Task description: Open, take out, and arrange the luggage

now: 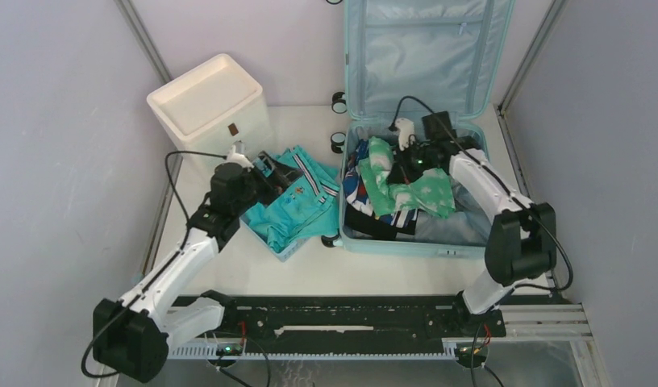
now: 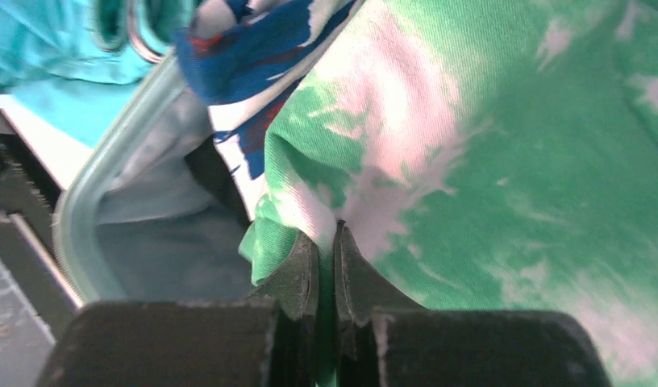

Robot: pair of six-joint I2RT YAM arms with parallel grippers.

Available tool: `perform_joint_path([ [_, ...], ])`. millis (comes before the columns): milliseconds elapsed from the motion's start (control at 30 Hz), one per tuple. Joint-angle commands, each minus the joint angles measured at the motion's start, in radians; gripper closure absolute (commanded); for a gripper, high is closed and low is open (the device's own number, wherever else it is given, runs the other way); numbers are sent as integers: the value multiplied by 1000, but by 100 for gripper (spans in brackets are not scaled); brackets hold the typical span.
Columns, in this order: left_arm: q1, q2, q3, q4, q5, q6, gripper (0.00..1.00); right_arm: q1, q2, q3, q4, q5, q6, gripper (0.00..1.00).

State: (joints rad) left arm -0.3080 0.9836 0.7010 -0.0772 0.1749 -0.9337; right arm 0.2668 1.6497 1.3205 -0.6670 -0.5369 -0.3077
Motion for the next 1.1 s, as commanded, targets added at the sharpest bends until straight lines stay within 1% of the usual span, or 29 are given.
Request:
perform_joint_path([
  [0,-108,100,143,138,-39,-161,6,-60,-132,2,-52,-295,-44,99],
  [67,-149,160,198,139,-61,-183,6,-58,-156,2,-45,-332,-47,99],
  [100,-164,197,224,139,-63,-188,6,-53,-163,-1,-37,-320,-42,99],
  [200,-193,279,290,130,-52,-186,6,-9,-132,0,-33,-69,-49,98],
  [300,-201,320,315,127,-33,-194,6,29,-81,0,-32,90,-57,93],
  [367,-202,313,309,126,-43,-190,6,73,-56,-10,-12,189,-64,80],
  [433,-201,293,297,115,-61,-177,6,119,-29,-11,1,256,-75,69],
  [533,-201,262,279,87,-84,-156,6,194,10,-12,-3,319,-87,52],
  [600,-201,242,261,85,-94,-151,6,224,33,-12,-14,353,-88,42],
  [633,-201,229,247,84,-99,-151,6,233,37,-12,-21,359,-89,39],
  [667,-201,218,233,84,-103,-152,6,242,40,-12,-29,364,-88,33],
  [733,-201,198,202,84,-114,-155,6,254,37,-22,-31,382,-89,3],
  [767,-201,188,191,84,-119,-157,6,262,35,-30,-28,394,-90,1],
  [833,-201,174,173,83,-127,-159,6,277,34,-53,-22,423,-93,0],
  [933,-201,161,160,83,-130,-157,5,314,43,-90,10,517,-117,0],
  [1067,-200,151,157,51,-137,-147,5,326,71,-114,40,619,-162,0],
])
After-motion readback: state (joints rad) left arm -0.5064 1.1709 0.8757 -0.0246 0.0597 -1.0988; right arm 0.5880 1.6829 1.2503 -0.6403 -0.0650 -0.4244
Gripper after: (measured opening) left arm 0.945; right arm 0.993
